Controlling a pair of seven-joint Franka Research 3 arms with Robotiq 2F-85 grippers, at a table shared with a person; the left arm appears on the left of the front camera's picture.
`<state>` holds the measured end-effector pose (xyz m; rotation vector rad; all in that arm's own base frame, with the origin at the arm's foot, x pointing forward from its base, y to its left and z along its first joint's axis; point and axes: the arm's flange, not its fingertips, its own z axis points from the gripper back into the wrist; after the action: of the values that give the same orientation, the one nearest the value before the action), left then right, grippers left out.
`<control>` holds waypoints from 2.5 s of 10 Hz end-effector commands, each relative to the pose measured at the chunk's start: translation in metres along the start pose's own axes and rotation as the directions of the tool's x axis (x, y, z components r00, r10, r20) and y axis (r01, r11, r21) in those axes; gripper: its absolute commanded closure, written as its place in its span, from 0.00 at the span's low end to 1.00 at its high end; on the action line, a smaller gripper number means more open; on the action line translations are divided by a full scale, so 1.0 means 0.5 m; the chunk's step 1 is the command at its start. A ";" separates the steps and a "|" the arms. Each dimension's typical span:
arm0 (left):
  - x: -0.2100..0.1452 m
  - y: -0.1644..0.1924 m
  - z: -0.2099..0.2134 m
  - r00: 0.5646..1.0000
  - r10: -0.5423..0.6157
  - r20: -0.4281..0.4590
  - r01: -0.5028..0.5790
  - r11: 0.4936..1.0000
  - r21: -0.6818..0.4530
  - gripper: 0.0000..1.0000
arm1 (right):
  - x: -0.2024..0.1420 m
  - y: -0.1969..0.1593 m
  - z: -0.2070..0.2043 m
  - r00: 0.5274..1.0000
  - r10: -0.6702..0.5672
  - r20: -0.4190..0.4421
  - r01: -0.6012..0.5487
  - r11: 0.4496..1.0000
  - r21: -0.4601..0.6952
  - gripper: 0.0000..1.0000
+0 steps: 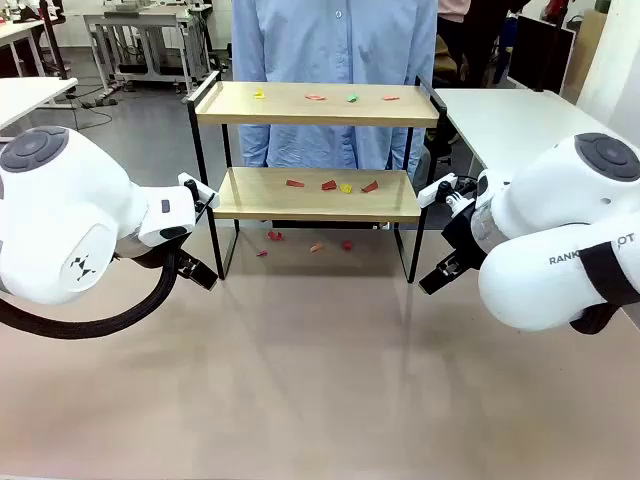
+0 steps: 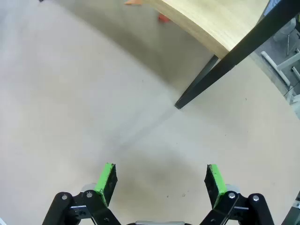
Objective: Clean the shelf.
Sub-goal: Pick up the Duster handed by the human.
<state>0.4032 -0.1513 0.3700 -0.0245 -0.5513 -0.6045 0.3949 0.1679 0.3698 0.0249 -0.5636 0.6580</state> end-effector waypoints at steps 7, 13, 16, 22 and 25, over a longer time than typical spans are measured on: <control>0.000 0.000 0.000 1.000 0.000 0.000 0.000 1.000 0.000 0.00 | 0.000 0.000 0.000 1.000 0.000 0.000 0.000 1.000 0.000 0.00; 0.040 0.067 0.087 1.000 0.003 0.026 0.000 0.996 -0.091 0.00 | 0.089 -0.069 0.132 0.998 -0.021 0.052 0.018 0.999 0.042 0.00; 0.077 0.180 0.159 0.995 -0.097 0.038 0.104 0.953 -0.284 0.00 | 0.116 -0.174 0.228 0.996 0.014 0.089 -0.031 0.982 0.189 0.00; 0.053 0.382 0.144 0.865 -0.099 0.492 0.402 0.723 -0.562 0.00 | 0.057 -0.346 0.175 0.956 0.192 0.221 -0.260 0.904 0.340 0.00; 0.042 0.341 0.200 0.882 -0.169 0.441 0.406 0.749 -0.525 0.00 | 0.059 -0.320 0.224 0.975 0.168 0.148 -0.205 0.934 0.294 0.00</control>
<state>0.4719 0.0008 0.4810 -0.7038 -0.7234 -1.0945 0.4579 0.0324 0.4951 0.2986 -0.5815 0.9571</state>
